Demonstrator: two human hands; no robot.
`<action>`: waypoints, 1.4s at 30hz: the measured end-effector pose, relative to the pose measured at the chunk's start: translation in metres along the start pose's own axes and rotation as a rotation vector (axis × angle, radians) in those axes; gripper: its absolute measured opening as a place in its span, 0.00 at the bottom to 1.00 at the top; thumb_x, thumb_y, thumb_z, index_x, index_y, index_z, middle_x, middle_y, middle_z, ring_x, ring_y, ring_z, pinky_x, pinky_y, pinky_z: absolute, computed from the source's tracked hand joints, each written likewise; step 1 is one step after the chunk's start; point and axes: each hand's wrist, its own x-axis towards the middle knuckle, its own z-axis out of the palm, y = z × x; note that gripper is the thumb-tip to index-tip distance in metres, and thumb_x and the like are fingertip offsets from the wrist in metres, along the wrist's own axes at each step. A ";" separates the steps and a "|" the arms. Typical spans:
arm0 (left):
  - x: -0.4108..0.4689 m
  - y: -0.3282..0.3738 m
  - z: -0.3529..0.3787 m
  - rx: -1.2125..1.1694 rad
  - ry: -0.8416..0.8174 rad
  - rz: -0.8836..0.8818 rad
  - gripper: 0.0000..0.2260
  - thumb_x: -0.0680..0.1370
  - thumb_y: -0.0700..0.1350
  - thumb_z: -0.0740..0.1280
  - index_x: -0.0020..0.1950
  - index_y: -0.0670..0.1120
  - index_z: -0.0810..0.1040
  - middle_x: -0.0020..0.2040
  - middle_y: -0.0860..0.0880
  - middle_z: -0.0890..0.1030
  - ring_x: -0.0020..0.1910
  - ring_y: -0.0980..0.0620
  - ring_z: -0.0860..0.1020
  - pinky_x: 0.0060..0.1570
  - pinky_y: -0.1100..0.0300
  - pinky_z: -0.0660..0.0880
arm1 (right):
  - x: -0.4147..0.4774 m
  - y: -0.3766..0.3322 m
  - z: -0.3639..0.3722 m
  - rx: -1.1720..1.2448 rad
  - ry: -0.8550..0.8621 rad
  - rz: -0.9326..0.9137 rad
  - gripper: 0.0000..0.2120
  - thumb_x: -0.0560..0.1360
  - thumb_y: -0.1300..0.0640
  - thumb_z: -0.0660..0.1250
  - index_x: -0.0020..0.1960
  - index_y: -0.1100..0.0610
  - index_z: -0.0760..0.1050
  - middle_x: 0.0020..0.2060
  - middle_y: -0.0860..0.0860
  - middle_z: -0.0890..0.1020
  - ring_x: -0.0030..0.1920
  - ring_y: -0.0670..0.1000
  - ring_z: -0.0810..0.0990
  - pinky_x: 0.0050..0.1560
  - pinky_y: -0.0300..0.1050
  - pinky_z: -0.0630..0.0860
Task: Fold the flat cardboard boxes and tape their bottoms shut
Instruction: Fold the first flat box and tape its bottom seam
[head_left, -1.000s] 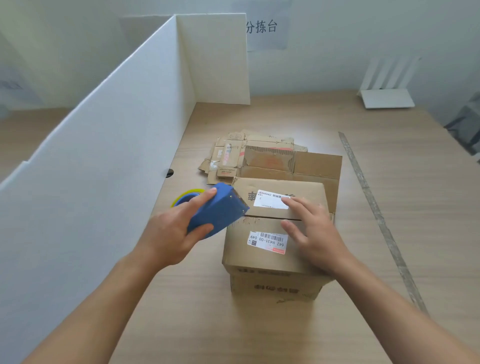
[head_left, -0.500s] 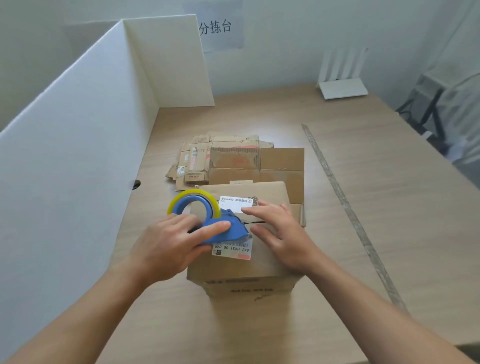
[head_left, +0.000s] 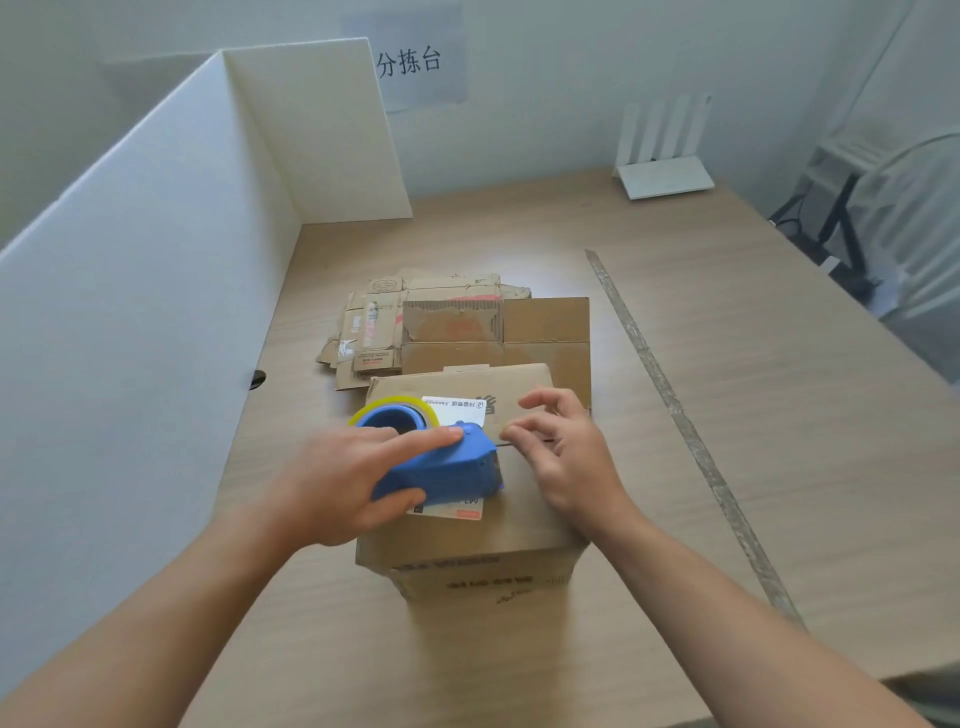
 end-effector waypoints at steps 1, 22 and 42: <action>0.001 -0.002 0.000 -0.014 -0.008 -0.019 0.28 0.75 0.62 0.59 0.75 0.69 0.55 0.47 0.56 0.82 0.41 0.53 0.80 0.34 0.58 0.76 | 0.001 0.002 -0.005 0.063 0.028 0.062 0.06 0.78 0.57 0.69 0.44 0.55 0.84 0.56 0.43 0.73 0.58 0.35 0.73 0.53 0.23 0.67; 0.011 -0.001 -0.002 0.059 -0.045 0.001 0.30 0.74 0.61 0.61 0.76 0.67 0.56 0.53 0.58 0.83 0.45 0.52 0.82 0.33 0.62 0.75 | 0.020 0.046 -0.036 0.391 0.086 0.723 0.11 0.79 0.56 0.68 0.40 0.55 0.72 0.26 0.47 0.77 0.27 0.47 0.75 0.29 0.40 0.71; 0.012 0.002 -0.004 0.044 -0.054 -0.057 0.29 0.74 0.64 0.56 0.75 0.68 0.55 0.52 0.58 0.83 0.45 0.54 0.82 0.33 0.65 0.72 | 0.019 0.033 -0.012 -0.035 0.153 0.386 0.08 0.78 0.49 0.66 0.45 0.52 0.73 0.40 0.46 0.79 0.43 0.48 0.78 0.39 0.41 0.73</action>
